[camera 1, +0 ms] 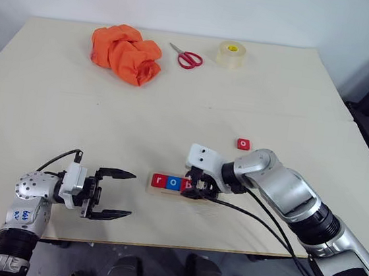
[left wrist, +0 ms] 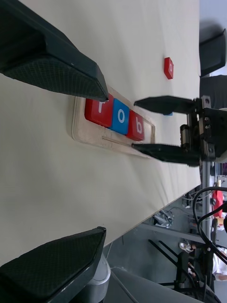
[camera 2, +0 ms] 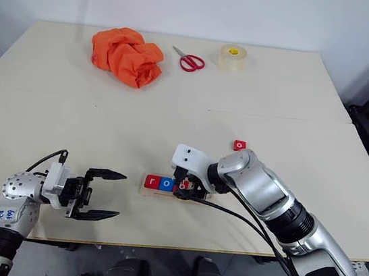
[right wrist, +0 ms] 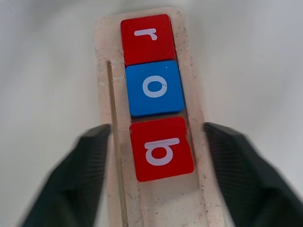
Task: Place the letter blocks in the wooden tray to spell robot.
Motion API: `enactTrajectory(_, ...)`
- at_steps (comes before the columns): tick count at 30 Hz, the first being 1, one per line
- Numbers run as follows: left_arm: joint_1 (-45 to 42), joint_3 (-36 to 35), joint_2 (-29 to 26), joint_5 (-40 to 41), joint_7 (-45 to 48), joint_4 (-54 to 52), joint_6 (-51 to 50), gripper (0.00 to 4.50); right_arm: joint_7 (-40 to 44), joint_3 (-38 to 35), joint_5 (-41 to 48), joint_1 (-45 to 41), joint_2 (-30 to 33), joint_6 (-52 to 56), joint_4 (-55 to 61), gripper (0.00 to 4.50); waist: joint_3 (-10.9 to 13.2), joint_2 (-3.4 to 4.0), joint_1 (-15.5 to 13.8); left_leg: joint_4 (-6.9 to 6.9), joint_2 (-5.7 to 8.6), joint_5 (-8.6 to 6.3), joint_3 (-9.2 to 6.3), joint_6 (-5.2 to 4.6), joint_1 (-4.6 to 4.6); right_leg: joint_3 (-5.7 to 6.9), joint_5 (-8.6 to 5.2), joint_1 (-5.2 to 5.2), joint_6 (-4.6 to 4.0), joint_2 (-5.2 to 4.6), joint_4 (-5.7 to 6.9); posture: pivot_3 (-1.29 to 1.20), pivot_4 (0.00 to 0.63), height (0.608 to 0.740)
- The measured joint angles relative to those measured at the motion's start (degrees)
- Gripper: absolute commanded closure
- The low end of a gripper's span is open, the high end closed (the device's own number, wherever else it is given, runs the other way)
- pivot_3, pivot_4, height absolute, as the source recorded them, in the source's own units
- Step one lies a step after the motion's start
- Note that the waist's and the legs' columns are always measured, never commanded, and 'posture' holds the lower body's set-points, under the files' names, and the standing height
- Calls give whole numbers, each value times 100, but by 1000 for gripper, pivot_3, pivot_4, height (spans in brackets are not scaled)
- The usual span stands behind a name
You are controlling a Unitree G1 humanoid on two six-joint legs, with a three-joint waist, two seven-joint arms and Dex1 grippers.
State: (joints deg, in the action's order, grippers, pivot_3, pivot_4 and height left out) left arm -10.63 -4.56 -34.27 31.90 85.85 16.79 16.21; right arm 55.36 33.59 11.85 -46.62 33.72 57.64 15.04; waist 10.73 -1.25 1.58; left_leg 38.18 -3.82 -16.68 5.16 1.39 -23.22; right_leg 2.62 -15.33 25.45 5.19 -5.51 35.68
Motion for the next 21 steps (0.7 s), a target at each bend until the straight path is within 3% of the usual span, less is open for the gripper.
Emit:
enactTrajectory(1, -3, 0, 1, -8, 1, 3, 1, 0, 5, 0, -3, 0, 2, 0, 2, 39, 0, 0, 0, 0, 0, 0, 0, 0, 0, 0, 0, 0, 0, 0, 0, 0, 150, 740)
enactTrajectory(11, -195, 0, 54, -52, 5, 207, 11, 0, -14, -25, -47, 0, 124, -6, 38, 39, 0, 0, 1, 0, 0, 0, 0, 0, 0, 0, 0, 0, 0, 1, 0, 0, 150, 740)
enactTrajectory(15, -263, 0, 71, -70, 5, 220, 23, 0, -114, -384, 64, 226, 96, -148, 306, 932, 0, 0, -5, -1, 0, 0, 0, 0, -1, 0, 0, 0, 0, 1, -2, 0, 150, 740)
enactTrajectory(21, -269, 0, 120, -79, 6, 252, 28, 0, -15, -668, 348, 507, 93, -269, 749, 3106, -1, -1, -3, 0, 0, 0, 0, 0, 0, 0, 0, 0, 0, 2, 0, 0, 150, 740)
